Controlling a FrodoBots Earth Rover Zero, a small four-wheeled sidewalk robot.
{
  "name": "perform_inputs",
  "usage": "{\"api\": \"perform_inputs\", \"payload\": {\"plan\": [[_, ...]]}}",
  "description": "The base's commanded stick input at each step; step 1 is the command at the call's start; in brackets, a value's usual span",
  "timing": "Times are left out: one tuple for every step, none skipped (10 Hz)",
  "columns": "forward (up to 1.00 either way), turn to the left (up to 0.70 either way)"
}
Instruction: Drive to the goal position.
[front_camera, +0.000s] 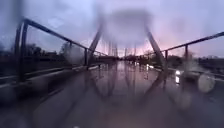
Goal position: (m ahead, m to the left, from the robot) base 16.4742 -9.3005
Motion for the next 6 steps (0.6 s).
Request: {"api": "perform_inputs", "payload": {"plan": [[0.70, 0.00], [0.70, 0.00], [0.70, -0.11], [0.70, -0.35], [0.70, -0.35], [0.70, -0.34]]}}
